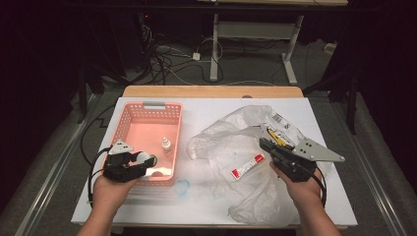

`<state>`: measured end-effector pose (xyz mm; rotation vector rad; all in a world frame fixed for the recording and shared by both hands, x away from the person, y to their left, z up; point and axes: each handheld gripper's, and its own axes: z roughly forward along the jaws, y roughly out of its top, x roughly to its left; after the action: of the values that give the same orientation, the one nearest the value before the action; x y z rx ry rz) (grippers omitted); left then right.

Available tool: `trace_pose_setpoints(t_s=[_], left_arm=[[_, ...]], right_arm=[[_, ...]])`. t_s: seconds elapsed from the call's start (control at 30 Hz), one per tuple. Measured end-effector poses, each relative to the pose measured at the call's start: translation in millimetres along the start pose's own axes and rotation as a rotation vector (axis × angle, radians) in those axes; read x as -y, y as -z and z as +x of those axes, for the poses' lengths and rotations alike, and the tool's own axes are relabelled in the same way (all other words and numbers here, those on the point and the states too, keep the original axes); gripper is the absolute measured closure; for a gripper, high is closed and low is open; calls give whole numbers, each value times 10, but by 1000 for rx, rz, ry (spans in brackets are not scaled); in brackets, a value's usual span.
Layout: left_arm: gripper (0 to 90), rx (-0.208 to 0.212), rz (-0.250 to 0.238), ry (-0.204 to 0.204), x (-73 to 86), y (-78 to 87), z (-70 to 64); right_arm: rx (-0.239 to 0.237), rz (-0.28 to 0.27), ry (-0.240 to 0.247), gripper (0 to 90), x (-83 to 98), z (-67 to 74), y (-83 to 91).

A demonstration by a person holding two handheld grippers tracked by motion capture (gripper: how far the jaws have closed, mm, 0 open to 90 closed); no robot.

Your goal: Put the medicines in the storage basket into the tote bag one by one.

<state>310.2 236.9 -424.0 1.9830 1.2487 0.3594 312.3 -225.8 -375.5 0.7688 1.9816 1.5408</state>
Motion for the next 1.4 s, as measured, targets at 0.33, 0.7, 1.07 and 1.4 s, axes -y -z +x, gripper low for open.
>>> trace_pose_setpoints(t_s=[0.33,0.7,1.07,1.4], left_arm=[[484,1,-93,-22,86,40,-30],[485,52,-158,-1,126,73,-45],[484,105,-213,-46,74,176,-246],[484,161,-248,-83,23,246,-437]], right_arm=[[0,4,2,900,1,12,-5],[0,3,6,900,0,9,-3],[-1,0,1,900,6,-5,4],[-5,0,6,900,0,13,-2]])
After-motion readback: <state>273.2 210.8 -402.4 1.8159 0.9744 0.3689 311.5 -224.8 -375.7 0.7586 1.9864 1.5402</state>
